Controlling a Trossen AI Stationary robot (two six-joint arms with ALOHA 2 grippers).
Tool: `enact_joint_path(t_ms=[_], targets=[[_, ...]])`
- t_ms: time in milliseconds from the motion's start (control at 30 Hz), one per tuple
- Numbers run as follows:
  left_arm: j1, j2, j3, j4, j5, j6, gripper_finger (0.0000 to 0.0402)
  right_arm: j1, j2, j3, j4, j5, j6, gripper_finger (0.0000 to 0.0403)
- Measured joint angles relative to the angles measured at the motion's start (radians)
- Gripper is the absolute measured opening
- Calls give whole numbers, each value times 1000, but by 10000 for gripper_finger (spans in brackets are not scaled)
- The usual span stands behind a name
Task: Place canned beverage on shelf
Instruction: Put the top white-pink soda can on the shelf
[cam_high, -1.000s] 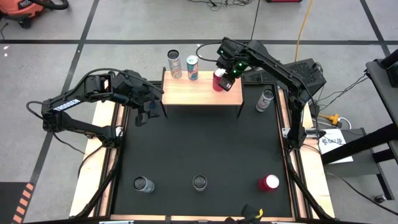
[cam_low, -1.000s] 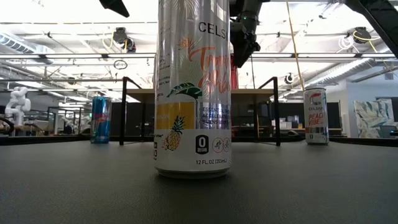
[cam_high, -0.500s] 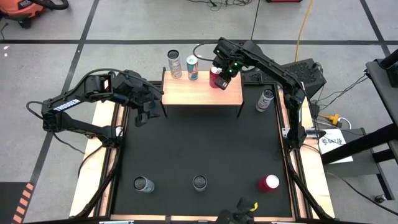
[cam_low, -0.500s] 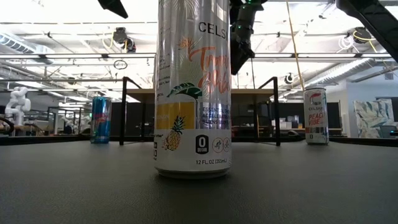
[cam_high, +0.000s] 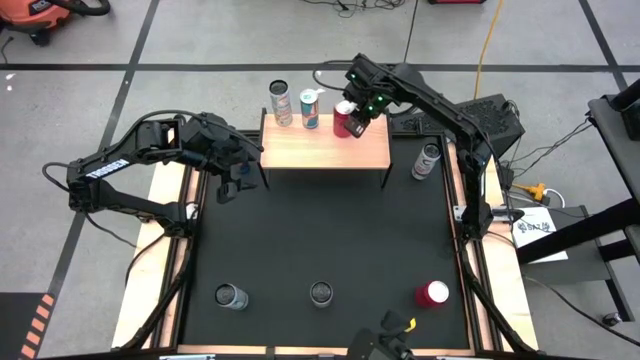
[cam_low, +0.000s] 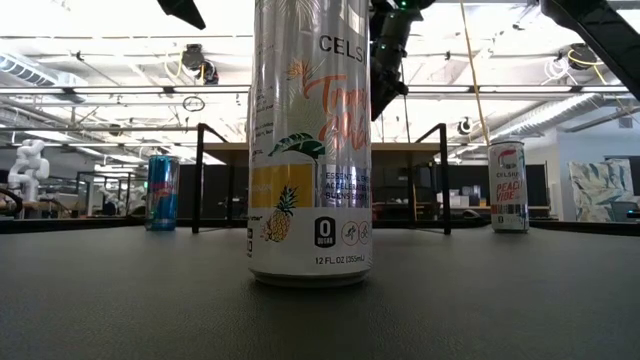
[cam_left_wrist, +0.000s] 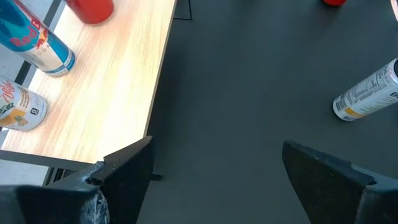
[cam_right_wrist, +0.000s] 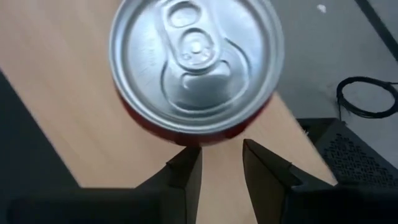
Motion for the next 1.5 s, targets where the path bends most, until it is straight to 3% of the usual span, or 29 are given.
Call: enact_joint_path(t_ms=[367,700,867,1500], targets=[[0,0,0,0,0,0,350,-6,0,0,32,0,0,98],[0,0,0,0,0,0,350,11,0,0,-67,-31,32,98],[0,0,0,0,0,0,350,35,0,0,-49,-81,32,98],[0,0,0,0,0,0,350,46,0,0,80,-81,33,98]])
